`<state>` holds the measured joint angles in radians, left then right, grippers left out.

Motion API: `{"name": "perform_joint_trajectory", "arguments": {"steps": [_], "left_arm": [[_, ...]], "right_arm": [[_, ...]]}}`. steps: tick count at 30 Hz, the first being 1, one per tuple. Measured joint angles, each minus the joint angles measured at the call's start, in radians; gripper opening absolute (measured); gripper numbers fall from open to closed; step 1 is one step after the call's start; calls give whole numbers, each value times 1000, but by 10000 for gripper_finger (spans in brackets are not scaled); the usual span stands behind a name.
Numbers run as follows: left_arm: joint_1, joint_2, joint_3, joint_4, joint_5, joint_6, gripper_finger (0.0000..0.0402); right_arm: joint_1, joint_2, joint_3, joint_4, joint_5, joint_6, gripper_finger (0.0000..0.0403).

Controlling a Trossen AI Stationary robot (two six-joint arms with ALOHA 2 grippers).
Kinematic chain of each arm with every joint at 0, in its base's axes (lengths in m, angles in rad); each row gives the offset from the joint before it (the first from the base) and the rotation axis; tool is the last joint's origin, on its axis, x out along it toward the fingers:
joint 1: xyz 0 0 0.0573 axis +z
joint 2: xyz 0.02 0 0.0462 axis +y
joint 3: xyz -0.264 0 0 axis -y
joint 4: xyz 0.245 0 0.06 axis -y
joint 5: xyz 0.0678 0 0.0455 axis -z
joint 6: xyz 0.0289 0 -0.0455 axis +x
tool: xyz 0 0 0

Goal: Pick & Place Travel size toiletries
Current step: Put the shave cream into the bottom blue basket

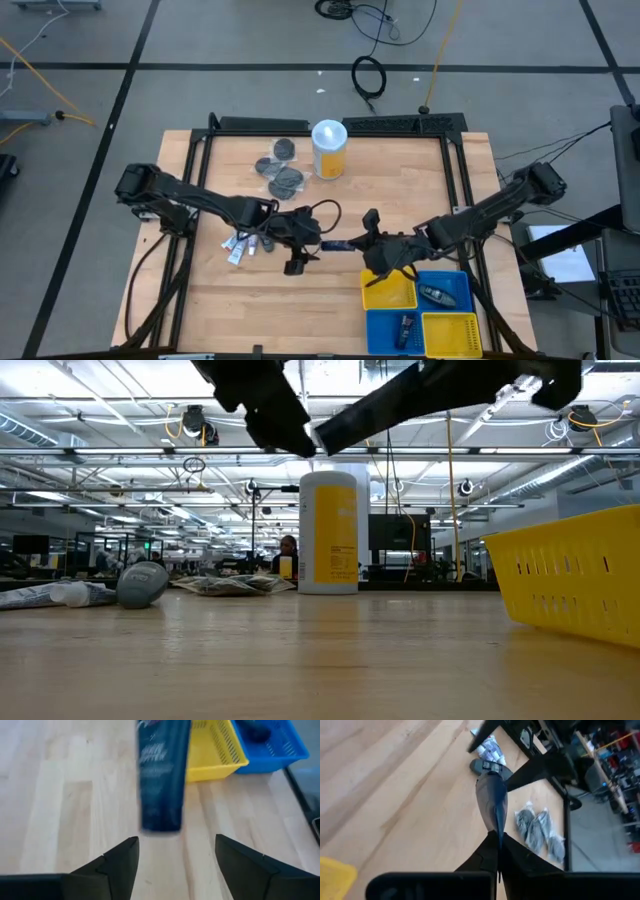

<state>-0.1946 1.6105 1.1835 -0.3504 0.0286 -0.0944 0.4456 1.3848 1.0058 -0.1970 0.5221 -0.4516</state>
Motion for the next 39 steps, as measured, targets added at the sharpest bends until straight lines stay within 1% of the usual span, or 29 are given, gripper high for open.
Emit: {"name": "perform_joint_trajectory", "arguments": {"steps": [2, 3, 5, 7, 9, 16, 23, 26, 31, 39], "left_arm": [[0, -13, 0, -16, -26, -5, 259], [0, -21, 0, -12, -44, -10, 258], [0, -40, -1, -45, -79, -12, 255], [1, -46, 1, -22, -108, -13, 252], [3, -55, -1, -45, -134, -13, 250], [4, -57, 0, -41, -158, -20, 251], [4, -57, 0, -42, -161, -24, 247], [4, -57, 0, -43, -161, -32, 248], [4, -57, 0, -43, -161, -46, 248], [4, -57, 0, -42, -162, -42, 248]], "right_arm": [[21, -22, 0, -55, -4, 56, 0], [31, -31, 0, -79, -22, 86, 0], [54, -45, 0, -125, -80, 152, 0], [80, -54, 0, -151, -154, 214, 0], [109, -57, 0, -175, -212, 265, 0], [196, -56, 0, -252, -352, 482, 0], [265, -56, 0, -277, -491, 691, 0], [291, -56, 0, -290, -526, 768, 0], [334, -47, 0, -320, -529, 886, 0], [371, -13, 0, -312, -554, 963, 0]]}}
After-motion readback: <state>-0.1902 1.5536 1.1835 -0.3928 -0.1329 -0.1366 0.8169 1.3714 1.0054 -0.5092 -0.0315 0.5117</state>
